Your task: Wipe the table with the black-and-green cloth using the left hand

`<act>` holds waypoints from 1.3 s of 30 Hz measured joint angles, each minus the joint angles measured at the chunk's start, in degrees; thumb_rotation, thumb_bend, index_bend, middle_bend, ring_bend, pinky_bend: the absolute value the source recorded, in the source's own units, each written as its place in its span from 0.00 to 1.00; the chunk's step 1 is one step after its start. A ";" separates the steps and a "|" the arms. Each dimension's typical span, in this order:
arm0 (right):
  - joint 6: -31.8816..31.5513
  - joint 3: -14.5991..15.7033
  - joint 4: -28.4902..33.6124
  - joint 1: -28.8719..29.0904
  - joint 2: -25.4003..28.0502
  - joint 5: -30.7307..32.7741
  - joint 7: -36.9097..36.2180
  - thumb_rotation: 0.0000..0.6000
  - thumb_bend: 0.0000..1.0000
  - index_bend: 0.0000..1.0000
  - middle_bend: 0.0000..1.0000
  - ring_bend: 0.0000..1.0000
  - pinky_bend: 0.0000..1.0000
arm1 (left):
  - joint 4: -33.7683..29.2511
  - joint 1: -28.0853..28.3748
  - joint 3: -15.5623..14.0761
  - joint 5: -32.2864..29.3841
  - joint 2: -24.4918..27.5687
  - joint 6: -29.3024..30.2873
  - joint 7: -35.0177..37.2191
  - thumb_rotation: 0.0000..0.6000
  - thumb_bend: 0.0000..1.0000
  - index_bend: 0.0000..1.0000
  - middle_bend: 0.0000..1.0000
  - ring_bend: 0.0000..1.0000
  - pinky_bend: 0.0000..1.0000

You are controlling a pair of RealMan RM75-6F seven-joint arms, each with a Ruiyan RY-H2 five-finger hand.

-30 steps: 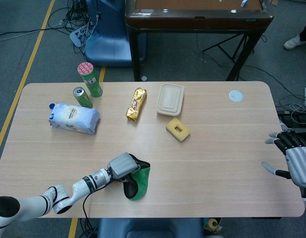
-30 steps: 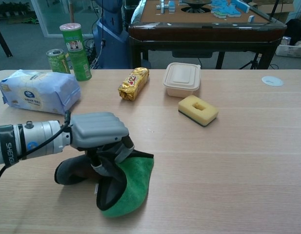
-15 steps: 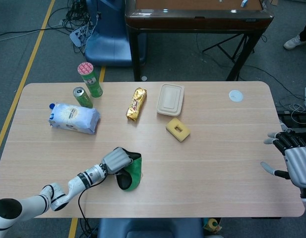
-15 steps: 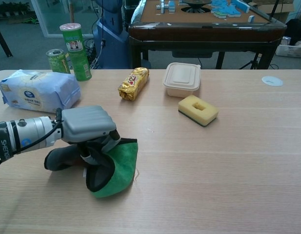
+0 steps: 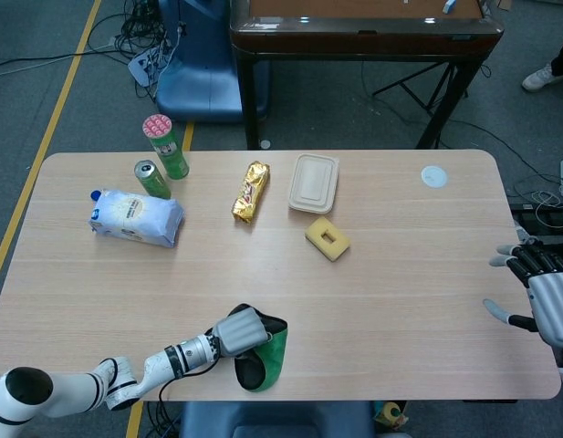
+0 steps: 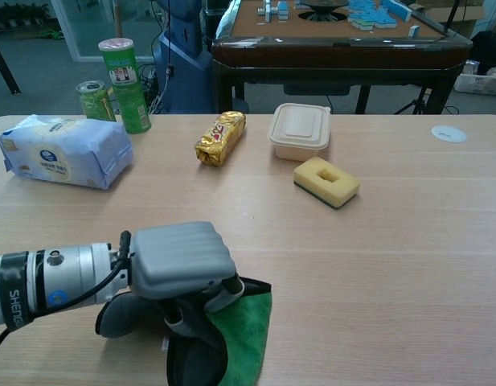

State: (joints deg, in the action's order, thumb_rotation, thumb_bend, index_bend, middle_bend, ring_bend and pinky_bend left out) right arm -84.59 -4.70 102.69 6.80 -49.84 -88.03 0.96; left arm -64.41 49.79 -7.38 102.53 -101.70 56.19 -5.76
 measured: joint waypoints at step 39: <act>0.44 -0.24 0.31 0.14 0.10 0.31 0.26 1.00 0.24 0.36 0.28 0.21 0.24 | 1.47 0.08 0.32 1.33 -1.73 1.71 -9.26 1.00 0.20 0.62 0.67 0.65 0.88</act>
State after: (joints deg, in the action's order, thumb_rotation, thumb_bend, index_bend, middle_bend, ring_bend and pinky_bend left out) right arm -84.15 -4.94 103.00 6.93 -49.74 -87.73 1.21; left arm -62.94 49.88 -7.06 103.86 -103.43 57.90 -15.02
